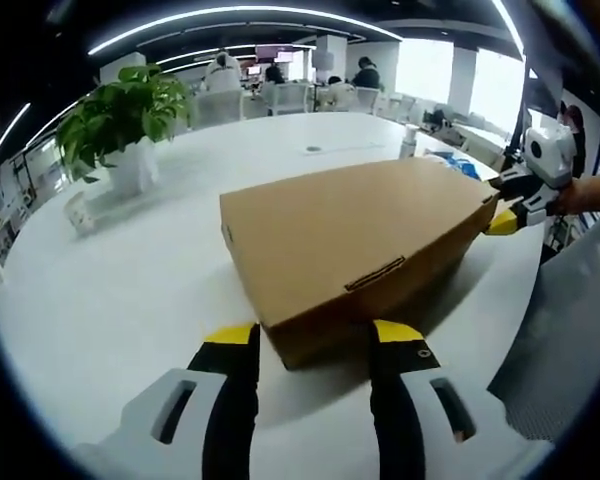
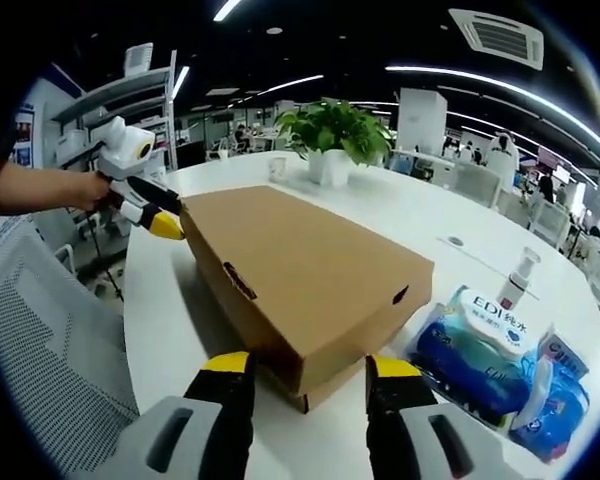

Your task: Operate the shoe box by opening the lid, removing the specified soft item, and placing it in the target area until the item is outside and the box remains undamaged.

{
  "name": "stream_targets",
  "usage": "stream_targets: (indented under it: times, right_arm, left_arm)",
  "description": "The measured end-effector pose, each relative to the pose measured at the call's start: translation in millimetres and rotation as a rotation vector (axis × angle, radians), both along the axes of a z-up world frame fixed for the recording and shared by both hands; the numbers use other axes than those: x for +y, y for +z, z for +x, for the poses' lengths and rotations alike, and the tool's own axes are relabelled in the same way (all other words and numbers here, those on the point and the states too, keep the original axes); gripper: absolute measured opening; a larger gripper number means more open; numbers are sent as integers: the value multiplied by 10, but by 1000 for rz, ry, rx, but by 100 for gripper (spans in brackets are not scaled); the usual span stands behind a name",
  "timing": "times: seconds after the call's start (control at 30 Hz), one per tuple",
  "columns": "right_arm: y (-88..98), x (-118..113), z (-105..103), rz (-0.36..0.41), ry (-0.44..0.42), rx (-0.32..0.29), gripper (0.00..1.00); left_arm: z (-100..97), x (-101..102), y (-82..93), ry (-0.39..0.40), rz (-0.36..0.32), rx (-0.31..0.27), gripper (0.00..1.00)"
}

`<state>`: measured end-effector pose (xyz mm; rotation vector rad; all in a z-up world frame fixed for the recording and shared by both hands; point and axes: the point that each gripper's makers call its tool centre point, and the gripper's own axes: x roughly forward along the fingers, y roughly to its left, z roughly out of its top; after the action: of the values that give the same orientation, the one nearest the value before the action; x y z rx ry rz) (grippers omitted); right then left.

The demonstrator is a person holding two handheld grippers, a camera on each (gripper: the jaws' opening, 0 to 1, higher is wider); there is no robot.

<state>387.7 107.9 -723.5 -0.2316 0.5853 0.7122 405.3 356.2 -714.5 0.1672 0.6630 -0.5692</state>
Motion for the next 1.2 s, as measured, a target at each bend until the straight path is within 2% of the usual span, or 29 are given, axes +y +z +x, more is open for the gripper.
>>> stream_targets:
  times: [0.27,0.57,0.77,1.2]
  right_arm:
    - [73,-32,-3,13,10,-6,42]
    - [164,50,21,44,29,-22,42]
    - [171,64,38,61,11,-9,42]
    - [120,75,40,46,7,-1,41]
  left_arm:
    - [0,-6,85,-16,1,-19,44]
    - [26,-3,122,-26,4,-32,42]
    - [36,-8,112,-19,-3,-26,41]
    - [33,-16,59,-8,12,-7,40]
